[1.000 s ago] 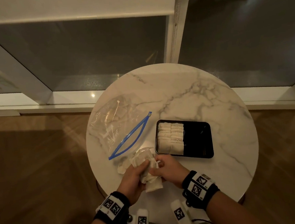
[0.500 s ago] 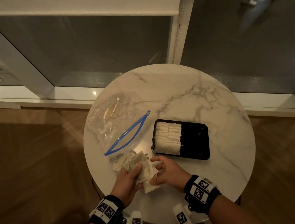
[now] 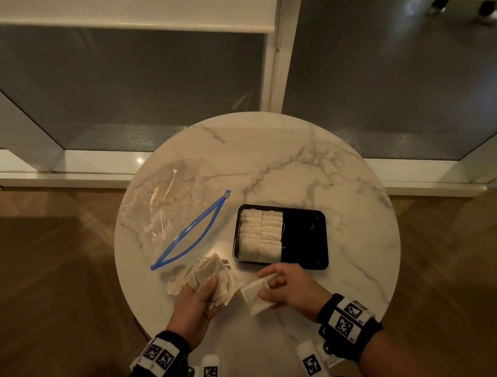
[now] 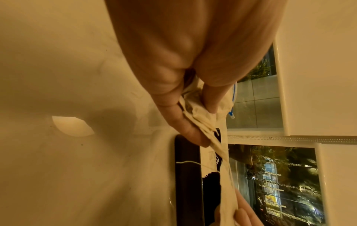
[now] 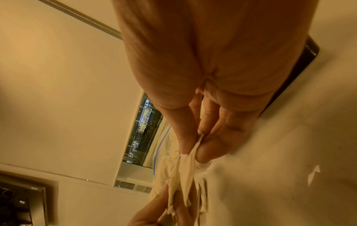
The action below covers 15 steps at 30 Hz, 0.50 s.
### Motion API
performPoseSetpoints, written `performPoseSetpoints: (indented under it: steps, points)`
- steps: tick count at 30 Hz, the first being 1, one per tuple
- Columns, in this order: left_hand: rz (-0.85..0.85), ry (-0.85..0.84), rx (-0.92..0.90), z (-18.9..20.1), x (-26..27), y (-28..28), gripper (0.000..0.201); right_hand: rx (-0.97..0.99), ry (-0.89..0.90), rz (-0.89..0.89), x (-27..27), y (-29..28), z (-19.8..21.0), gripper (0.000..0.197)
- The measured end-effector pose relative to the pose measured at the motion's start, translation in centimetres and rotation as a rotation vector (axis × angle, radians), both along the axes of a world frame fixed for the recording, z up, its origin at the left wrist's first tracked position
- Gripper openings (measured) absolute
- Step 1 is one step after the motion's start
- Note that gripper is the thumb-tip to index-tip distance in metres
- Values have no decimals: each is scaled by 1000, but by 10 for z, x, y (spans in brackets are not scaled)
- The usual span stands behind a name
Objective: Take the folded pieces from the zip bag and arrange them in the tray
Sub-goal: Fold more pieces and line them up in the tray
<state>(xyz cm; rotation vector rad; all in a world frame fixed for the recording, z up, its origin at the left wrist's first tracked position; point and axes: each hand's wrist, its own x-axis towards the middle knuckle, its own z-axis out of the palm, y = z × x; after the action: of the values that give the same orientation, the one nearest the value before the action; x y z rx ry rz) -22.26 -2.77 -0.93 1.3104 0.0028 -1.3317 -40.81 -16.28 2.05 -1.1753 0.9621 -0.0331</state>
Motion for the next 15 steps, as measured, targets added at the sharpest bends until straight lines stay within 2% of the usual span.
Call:
performPoseSetpoints:
  steps: [6,15]
  points:
    - [42,-35,20,-3,5,-2,31,-144,8,-52,-11,-11,2,22]
    - [31,-95,38,-1,13,3,30,-186,9,-294,-24,-41,6,18]
